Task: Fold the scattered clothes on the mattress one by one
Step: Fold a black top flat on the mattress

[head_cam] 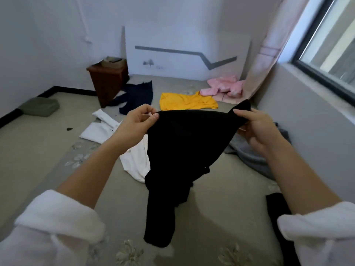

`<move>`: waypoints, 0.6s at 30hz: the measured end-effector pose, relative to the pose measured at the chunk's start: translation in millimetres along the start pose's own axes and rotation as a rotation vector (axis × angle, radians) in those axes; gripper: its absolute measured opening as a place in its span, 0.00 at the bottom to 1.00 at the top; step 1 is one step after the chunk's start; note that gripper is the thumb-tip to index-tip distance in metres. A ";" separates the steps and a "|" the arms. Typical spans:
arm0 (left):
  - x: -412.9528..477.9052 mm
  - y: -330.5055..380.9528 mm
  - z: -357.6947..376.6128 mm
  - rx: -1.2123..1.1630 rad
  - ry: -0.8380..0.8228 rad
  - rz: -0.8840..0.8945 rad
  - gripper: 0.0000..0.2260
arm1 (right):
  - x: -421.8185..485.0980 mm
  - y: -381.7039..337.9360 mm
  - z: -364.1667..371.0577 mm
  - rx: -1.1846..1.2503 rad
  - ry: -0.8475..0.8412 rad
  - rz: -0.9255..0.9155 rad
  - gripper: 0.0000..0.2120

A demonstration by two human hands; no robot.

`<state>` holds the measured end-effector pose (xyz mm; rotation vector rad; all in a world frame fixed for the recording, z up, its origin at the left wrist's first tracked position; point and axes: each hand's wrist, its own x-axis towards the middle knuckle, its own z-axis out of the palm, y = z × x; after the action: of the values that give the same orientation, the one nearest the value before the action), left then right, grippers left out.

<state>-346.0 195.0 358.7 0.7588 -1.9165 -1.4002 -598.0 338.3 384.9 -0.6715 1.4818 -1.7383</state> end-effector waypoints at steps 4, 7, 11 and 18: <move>12.8 10.8 -8.4 0.033 0.137 0.007 0.06 | 3.4 -18.2 9.4 0.093 -0.039 -0.019 0.05; 17.4 5.4 -9.1 0.140 0.241 -0.013 0.06 | 2.3 -28.1 18.9 0.152 -0.109 0.025 0.06; 16.1 3.6 -0.7 0.232 0.327 -0.050 0.07 | 0.6 -34.6 36.4 0.186 -0.188 0.098 0.09; -6.1 10.1 63.3 0.203 -0.080 -0.090 0.24 | -3.0 -21.9 70.6 -0.042 -0.306 0.057 0.05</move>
<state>-391.8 239.8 353.0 0.9063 -2.1339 -1.3197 -545.3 300.4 420.3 -0.8663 1.3143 -1.4886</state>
